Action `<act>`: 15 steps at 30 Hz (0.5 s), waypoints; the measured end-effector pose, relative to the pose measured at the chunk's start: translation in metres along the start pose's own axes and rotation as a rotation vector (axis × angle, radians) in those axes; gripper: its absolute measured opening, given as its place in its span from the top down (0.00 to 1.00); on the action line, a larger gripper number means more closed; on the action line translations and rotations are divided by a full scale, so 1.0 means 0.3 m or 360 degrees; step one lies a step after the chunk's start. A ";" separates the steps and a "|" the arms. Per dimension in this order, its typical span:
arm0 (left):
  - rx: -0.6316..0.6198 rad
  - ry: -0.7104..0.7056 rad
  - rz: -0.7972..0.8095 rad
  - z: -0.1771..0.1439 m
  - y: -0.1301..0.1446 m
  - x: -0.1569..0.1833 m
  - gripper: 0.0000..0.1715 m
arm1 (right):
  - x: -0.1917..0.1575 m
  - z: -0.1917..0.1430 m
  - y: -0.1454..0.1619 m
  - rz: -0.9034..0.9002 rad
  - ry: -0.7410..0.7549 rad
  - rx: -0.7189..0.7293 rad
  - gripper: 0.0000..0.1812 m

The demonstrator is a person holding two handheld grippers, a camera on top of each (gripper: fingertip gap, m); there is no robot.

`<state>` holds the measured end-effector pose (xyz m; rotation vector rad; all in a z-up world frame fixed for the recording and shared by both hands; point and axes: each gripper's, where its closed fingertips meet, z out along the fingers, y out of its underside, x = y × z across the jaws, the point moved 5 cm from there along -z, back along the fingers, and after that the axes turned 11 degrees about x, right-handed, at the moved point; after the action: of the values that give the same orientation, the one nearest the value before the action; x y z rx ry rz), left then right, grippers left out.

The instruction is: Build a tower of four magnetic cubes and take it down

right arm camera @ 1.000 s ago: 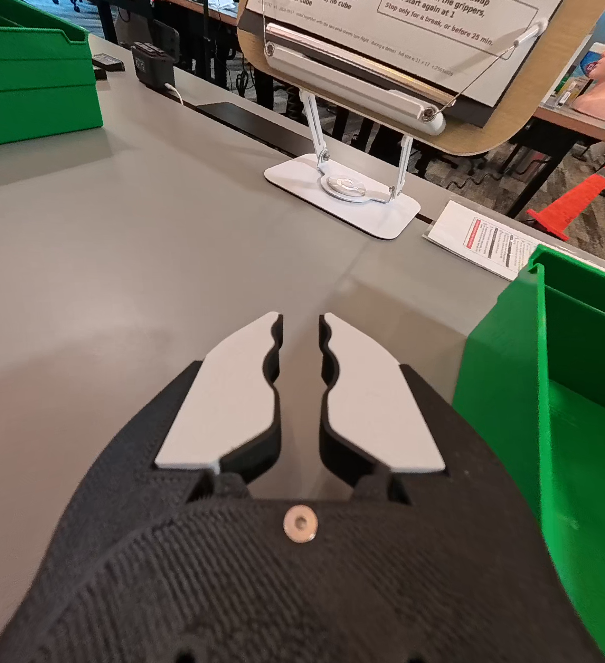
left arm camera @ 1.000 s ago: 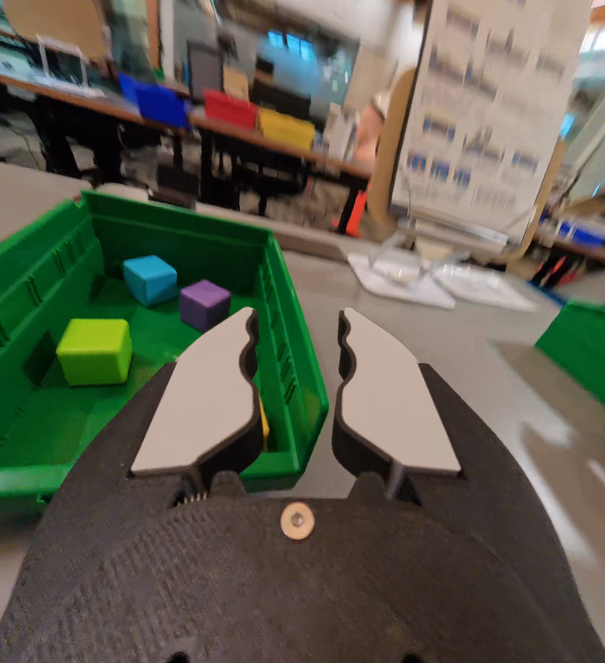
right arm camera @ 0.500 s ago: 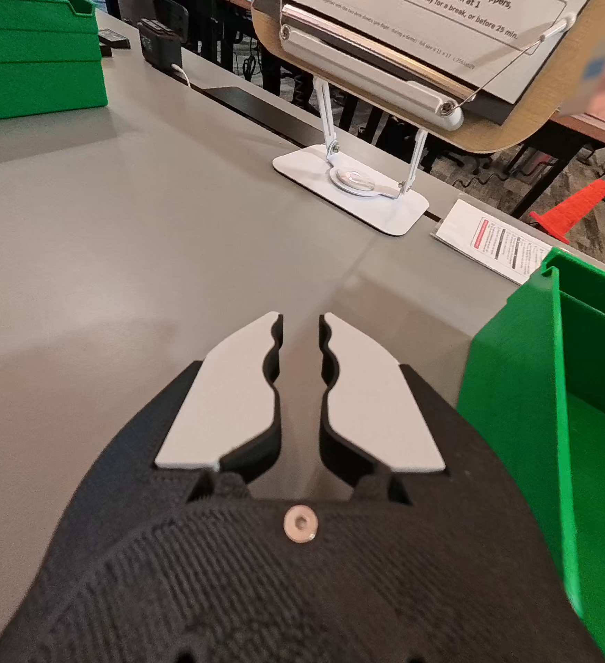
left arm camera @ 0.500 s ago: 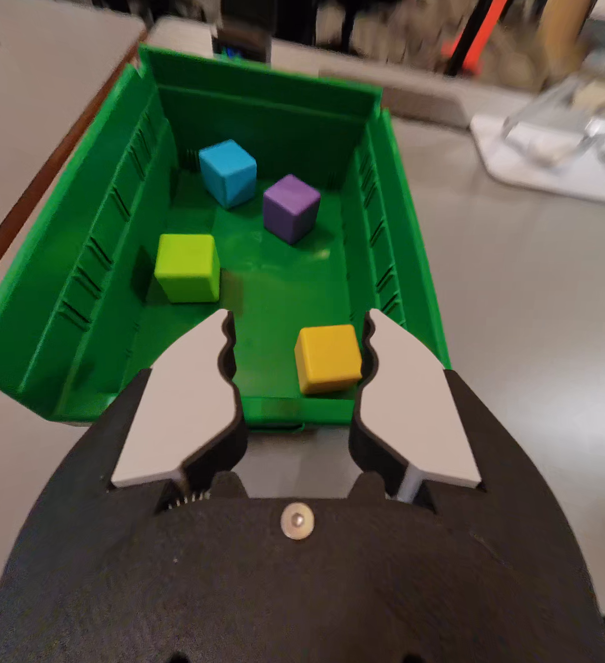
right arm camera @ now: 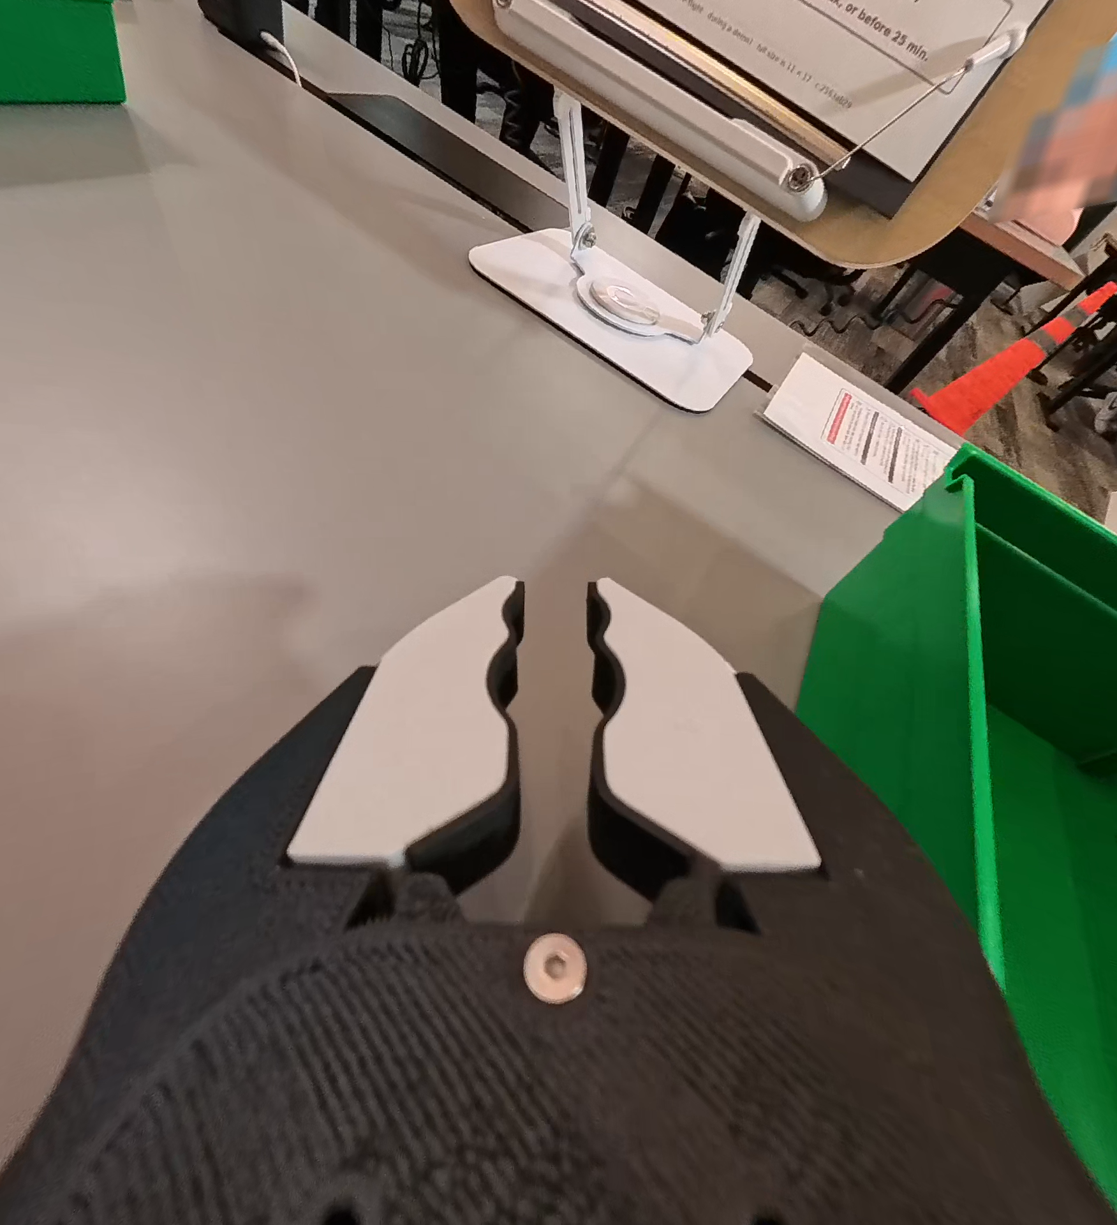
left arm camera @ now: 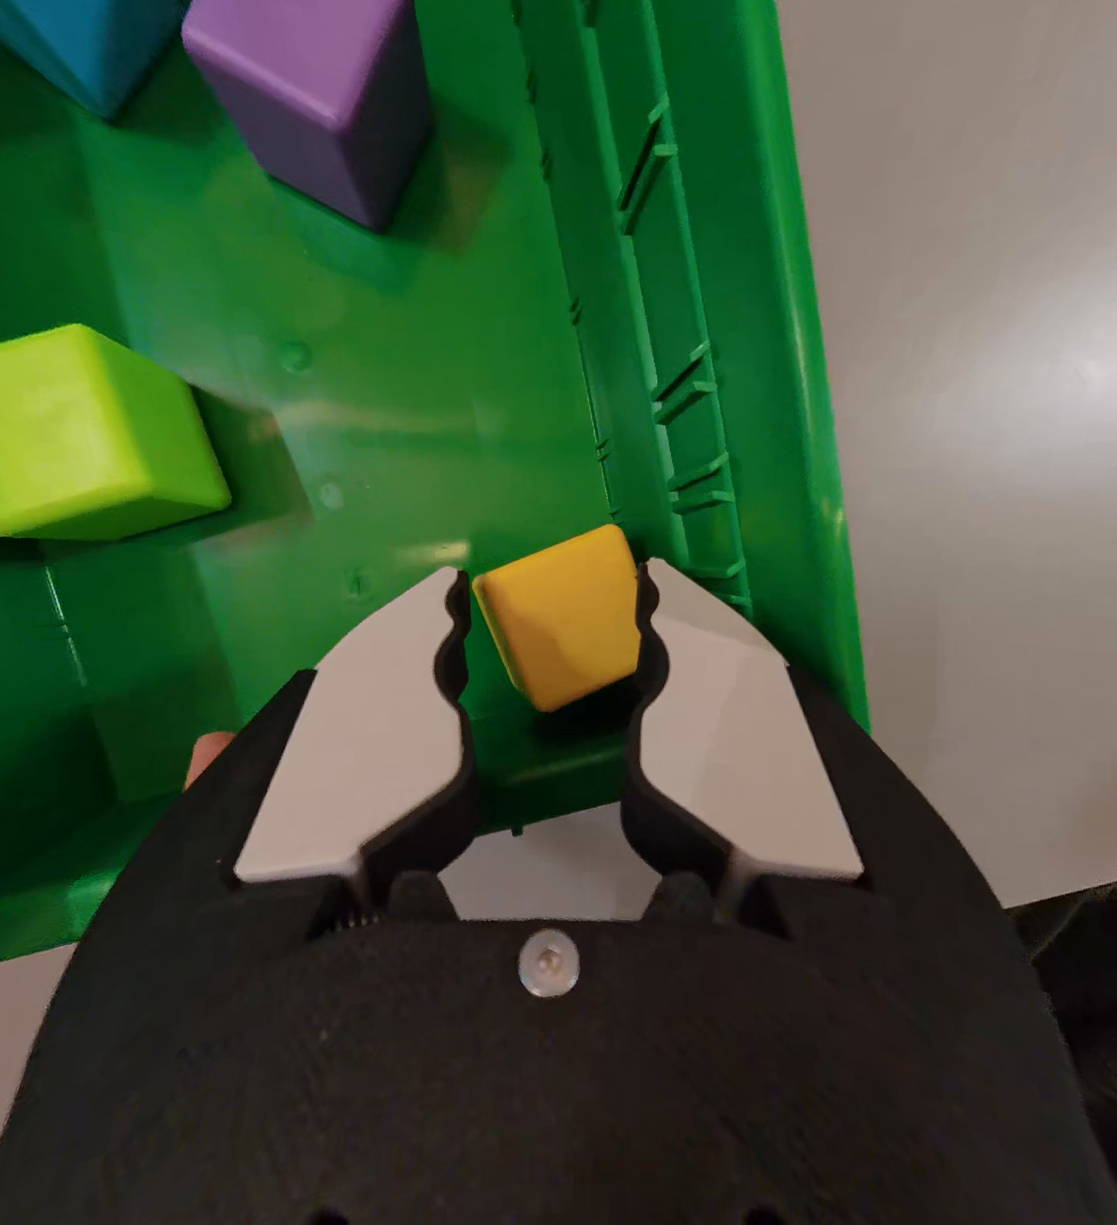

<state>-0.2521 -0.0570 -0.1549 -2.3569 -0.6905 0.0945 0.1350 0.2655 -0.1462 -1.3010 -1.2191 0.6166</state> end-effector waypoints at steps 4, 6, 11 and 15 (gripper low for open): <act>-0.0014 -0.0008 -0.0006 -0.005 0.004 -0.011 0.70 | -0.007 -0.003 -0.002 -0.0019 -0.0011 0.0001 0.90; -0.0044 -0.0041 -0.0002 -0.008 0.013 -0.025 0.67 | -0.010 -0.001 -0.005 -0.0021 -0.0018 0.0007 0.90; -0.0031 -0.0096 -0.0029 -0.018 0.020 -0.065 0.66 | -0.015 0.003 -0.006 -0.0039 -0.0029 0.0007 0.90; -0.0034 -0.0090 -0.0015 -0.026 0.028 -0.079 0.69 | -0.018 0.004 -0.008 -0.0047 -0.0031 0.0009 0.90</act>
<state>-0.2666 -0.0788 -0.1567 -2.3794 -0.7331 0.1509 0.1315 0.2606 -0.1459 -1.2729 -1.2494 0.6124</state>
